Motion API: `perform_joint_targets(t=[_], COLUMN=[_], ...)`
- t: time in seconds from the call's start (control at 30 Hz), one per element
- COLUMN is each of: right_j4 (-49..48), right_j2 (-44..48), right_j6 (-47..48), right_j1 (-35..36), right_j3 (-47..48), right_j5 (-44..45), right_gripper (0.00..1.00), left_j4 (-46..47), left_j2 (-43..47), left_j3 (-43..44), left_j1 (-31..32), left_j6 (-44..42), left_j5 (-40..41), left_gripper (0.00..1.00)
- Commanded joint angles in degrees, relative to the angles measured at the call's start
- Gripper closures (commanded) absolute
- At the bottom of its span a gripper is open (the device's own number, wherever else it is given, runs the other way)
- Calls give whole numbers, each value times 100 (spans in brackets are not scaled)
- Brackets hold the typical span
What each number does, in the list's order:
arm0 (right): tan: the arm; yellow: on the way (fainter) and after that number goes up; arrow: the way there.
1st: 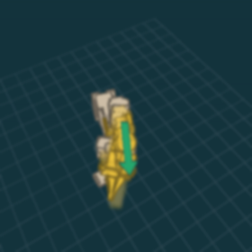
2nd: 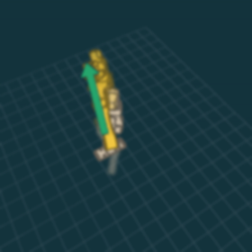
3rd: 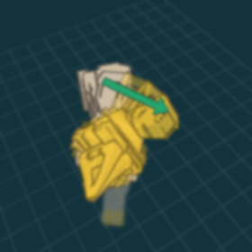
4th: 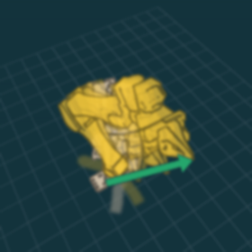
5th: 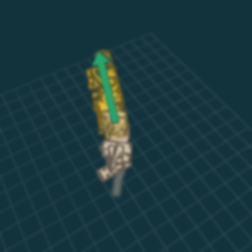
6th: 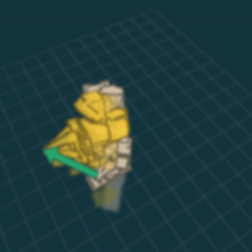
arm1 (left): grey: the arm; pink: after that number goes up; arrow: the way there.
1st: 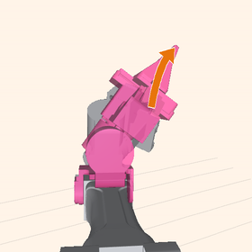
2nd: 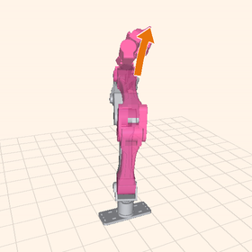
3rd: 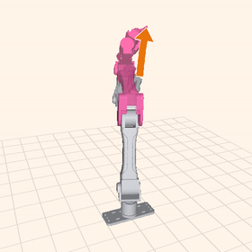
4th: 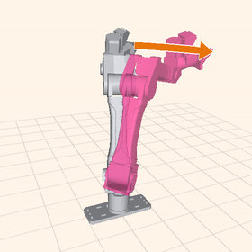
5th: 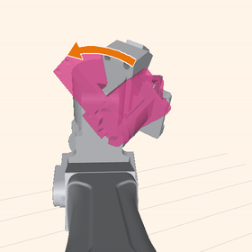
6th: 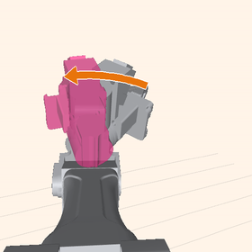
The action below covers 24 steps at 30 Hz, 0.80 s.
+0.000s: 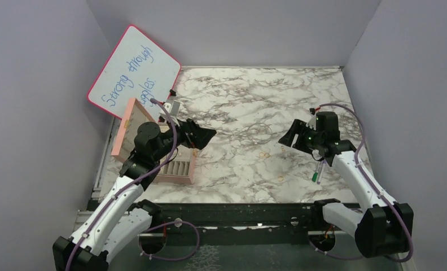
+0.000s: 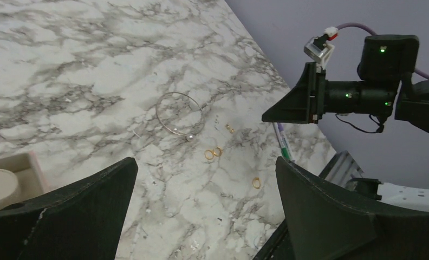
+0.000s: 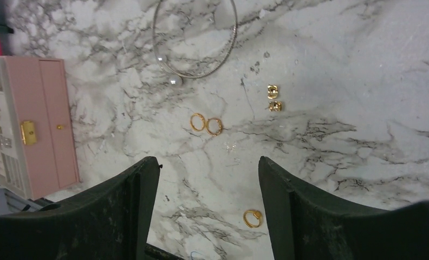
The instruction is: Organize the mixed jewelry
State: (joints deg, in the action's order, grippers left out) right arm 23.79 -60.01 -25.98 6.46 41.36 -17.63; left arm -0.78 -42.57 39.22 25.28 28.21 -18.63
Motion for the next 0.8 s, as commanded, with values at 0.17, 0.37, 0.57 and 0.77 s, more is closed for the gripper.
perform_joint_targets(t=[0.17, 0.37, 0.57, 0.77], right_j4=[-49, -84, -373, -446], right_j2=[-790, -1593, -2086, -2611], right_j6=[-29, 40, 120, 173], right_j1=[379, 672, 807, 907], right_j3=[-25, 346, 536, 700], right_j5=[959, 1568, 2049, 2209], right_gripper=[45, 52, 58, 70], left_j4=[1027, 1027, 842, 679], left_j2=[-727, -848, -782, -763], left_j3=[-351, -412, -476, -499], left_j1=[220, 275, 292, 292], left_j6=[792, 814, 758, 739], left_j5=[-517, -331, -126, -33], left_gripper=[4, 6, 1, 3])
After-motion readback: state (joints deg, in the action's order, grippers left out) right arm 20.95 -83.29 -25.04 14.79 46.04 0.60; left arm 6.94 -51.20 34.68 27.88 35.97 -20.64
